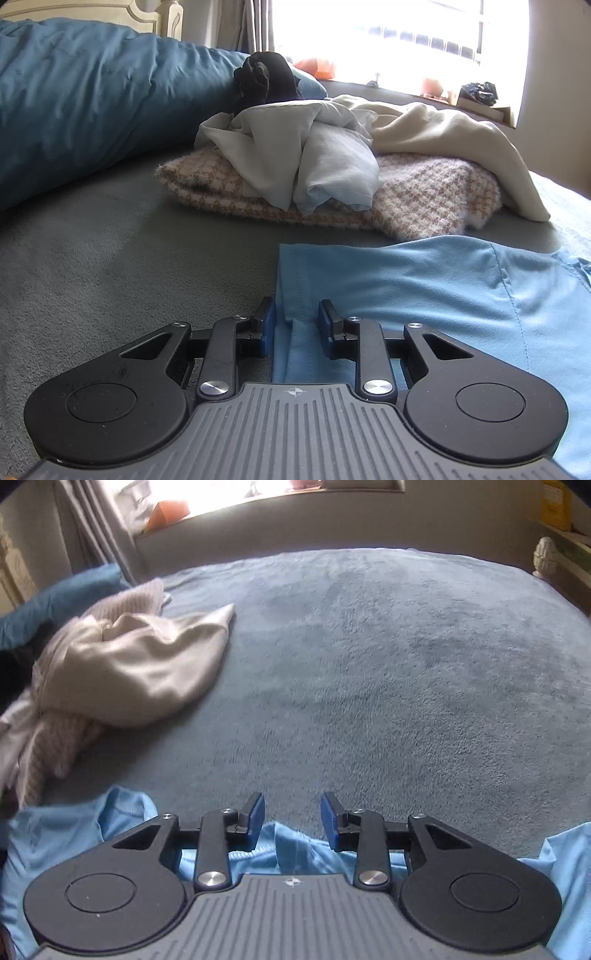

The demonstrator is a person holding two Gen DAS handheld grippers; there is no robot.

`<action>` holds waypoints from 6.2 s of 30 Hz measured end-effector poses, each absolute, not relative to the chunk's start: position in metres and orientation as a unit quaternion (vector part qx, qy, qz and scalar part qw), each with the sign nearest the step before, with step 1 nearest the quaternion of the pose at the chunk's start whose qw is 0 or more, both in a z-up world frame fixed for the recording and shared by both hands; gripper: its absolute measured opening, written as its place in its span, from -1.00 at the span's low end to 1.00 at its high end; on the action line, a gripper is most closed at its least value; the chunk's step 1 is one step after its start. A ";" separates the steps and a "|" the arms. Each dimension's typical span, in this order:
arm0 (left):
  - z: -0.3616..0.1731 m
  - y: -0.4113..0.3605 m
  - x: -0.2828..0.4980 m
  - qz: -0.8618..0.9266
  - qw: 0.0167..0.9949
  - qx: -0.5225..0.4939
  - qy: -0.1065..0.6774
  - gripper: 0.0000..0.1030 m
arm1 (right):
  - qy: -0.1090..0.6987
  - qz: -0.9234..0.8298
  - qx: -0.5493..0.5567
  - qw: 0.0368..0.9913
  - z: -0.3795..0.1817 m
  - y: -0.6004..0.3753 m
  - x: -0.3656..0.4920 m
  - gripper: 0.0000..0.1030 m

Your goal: Fold clothes

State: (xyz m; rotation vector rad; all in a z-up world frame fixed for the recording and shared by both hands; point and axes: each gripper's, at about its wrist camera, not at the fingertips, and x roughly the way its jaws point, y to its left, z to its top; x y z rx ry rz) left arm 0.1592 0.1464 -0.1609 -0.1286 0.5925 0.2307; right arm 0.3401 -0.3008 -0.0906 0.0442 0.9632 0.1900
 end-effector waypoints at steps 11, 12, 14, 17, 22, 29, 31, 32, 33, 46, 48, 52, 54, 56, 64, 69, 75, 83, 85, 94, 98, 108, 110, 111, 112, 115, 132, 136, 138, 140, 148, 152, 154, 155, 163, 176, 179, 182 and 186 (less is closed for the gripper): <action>-0.161 0.146 0.159 0.113 0.948 -0.064 0.290 -0.50 | 0.476 0.095 -0.067 0.872 -0.113 -0.278 0.343 -0.90; -0.161 0.147 0.159 0.113 0.948 -0.065 0.290 -0.50 | 0.468 0.086 -0.063 0.878 -0.111 -0.281 0.342 -0.90; -0.161 0.147 0.159 0.112 0.948 -0.066 0.289 -0.50 | 0.450 0.065 -0.053 0.889 -0.109 -0.288 0.341 -0.91; -0.161 0.147 0.158 0.113 0.948 -0.066 0.289 -0.50 | 0.441 0.042 -0.030 0.896 -0.111 -0.298 0.343 -0.91; -0.161 0.147 0.158 0.113 0.949 -0.066 0.288 -0.50 | 0.437 0.020 -0.001 0.899 -0.125 -0.298 0.348 -0.87; -0.162 0.146 0.158 0.114 0.948 -0.065 0.289 -0.50 | 0.397 -0.010 0.135 0.908 -0.108 -0.332 0.350 -0.46; -0.162 0.146 0.158 0.114 0.948 -0.065 0.288 -0.50 | 0.384 -0.010 0.157 0.910 -0.096 -0.342 0.341 -0.43; -0.162 0.146 0.158 0.114 0.948 -0.065 0.288 -0.50 | 0.382 -0.006 0.170 0.909 -0.091 -0.347 0.335 -0.43; -0.162 0.146 0.158 0.114 0.949 -0.065 0.288 -0.50 | 0.393 0.006 0.163 0.905 -0.087 -0.346 0.329 -0.43; -0.162 0.143 0.159 0.117 0.948 -0.053 0.292 -0.50 | 0.461 0.075 0.047 0.883 -0.114 -0.302 0.305 -0.46; -0.161 0.143 0.160 0.116 0.947 -0.050 0.294 -0.50 | 0.419 0.051 0.086 0.902 -0.096 -0.319 0.307 -0.44; -0.159 0.146 0.161 0.107 0.946 -0.054 0.300 -0.50 | 0.365 0.019 0.133 0.921 -0.055 -0.372 0.286 -0.14; -0.156 0.148 0.162 0.103 0.946 -0.054 0.304 -0.49 | 0.358 -0.013 0.147 0.922 -0.047 -0.405 0.268 -0.04; -0.153 0.149 0.162 0.101 0.944 -0.055 0.309 -0.46 | 0.363 -0.043 0.171 0.915 -0.046 -0.445 0.250 -0.03; -0.114 0.137 0.158 0.119 0.943 -0.010 0.312 -0.43 | 0.405 -0.108 0.262 0.869 -0.088 -0.557 0.207 -0.02; -0.063 0.091 0.157 0.077 0.947 0.075 0.303 -0.39 | 0.405 -0.112 0.327 0.847 -0.113 -0.583 0.173 -0.02; -0.029 -0.024 0.188 -0.049 0.927 0.147 0.342 -0.37 | 0.388 -0.073 0.416 0.819 -0.141 -0.610 0.146 -0.02; -0.064 -0.191 0.172 -0.234 0.906 0.106 0.336 -0.37 | 0.406 -0.009 0.434 0.804 -0.143 -0.622 0.148 -0.03; -0.081 -0.213 0.160 -0.256 0.900 0.081 0.342 -0.37 | 0.419 0.002 0.419 0.805 -0.141 -0.615 0.160 -0.09; -0.122 -0.229 0.135 -0.256 0.891 -0.031 0.373 -0.37 | 0.430 0.137 0.291 0.843 -0.088 -0.515 0.222 -0.09; -0.133 -0.245 0.128 -0.268 0.888 -0.008 0.373 -0.37 | 0.407 0.154 0.279 0.856 -0.074 -0.513 0.213 -0.08; -0.141 -0.250 0.127 -0.264 0.889 0.008 0.374 -0.37 | 0.424 0.029 0.337 0.840 -0.116 -0.570 0.185 -0.15; -0.141 -0.251 0.127 -0.261 0.890 0.009 0.374 -0.37 | 0.420 0.055 0.345 0.838 -0.117 -0.558 0.187 -0.17; -0.142 -0.251 0.126 -0.260 0.891 0.008 0.373 -0.37 | 0.415 0.074 0.339 0.841 -0.114 -0.548 0.188 -0.17; -0.142 -0.251 0.125 -0.259 0.891 0.007 0.372 -0.37 | 0.414 0.093 0.333 0.842 -0.111 -0.539 0.191 -0.17; -0.143 -0.250 0.122 -0.257 0.892 0.005 0.371 -0.37 | 0.412 0.136 0.342 0.834 -0.107 -0.527 0.196 -0.16; -0.144 -0.247 0.125 -0.257 0.891 -0.005 0.375 -0.36 | 0.393 0.041 0.385 0.834 -0.129 -0.563 0.186 -0.16; -0.145 -0.247 0.126 -0.255 0.891 -0.006 0.376 -0.36 | 0.407 0.045 0.379 0.830 -0.137 -0.557 0.189 -0.18; -0.145 -0.248 0.126 -0.255 0.891 -0.006 0.376 -0.36 | 0.406 0.054 0.378 0.830 -0.137 -0.553 0.189 -0.31; -0.145 -0.248 0.126 -0.255 0.891 -0.007 0.375 -0.35 | 0.401 0.056 0.373 0.835 -0.135 -0.552 0.187 -0.71; -0.145 -0.246 0.127 -0.256 0.890 -0.014 0.378 -0.35 | 0.343 0.002 0.386 0.856 -0.111 -0.571 0.140 -0.89; -0.146 -0.247 0.127 -0.257 0.890 -0.014 0.378 -0.35 | 0.330 -0.057 0.397 0.854 -0.119 -0.584 0.112 -0.91; -0.146 -0.247 0.127 -0.256 0.890 -0.014 0.378 -0.35 | 0.336 -0.087 0.407 0.845 -0.129 -0.590 0.103 -0.92; -0.146 -0.247 0.127 -0.256 0.890 -0.014 0.378 -0.35 | 0.341 -0.101 0.413 0.838 -0.135 -0.593 0.101 -0.92; -0.145 -0.246 0.130 -0.255 0.889 -0.016 0.379 -0.35 | 0.344 -0.137 0.392 0.842 -0.144 -0.588 0.093 -0.91; -0.145 -0.245 0.129 -0.256 0.889 -0.015 0.379 -0.35 | 0.346 -0.057 0.208 0.913 -0.098 -0.573 0.186 -0.23; -0.146 -0.244 0.128 -0.258 0.889 -0.015 0.378 -0.34 | 0.341 -0.028 0.218 0.914 -0.106 -0.584 0.225 -0.17; -0.146 -0.243 0.129 -0.259 0.889 -0.018 0.378 -0.34 | 0.382 -0.002 0.237 0.893 -0.126 -0.592 0.258 -0.09; -0.146 -0.242 0.130 -0.261 0.887 -0.022 0.381 -0.34 | 0.392 0.005 0.228 0.891 -0.135 -0.591 0.264 -0.09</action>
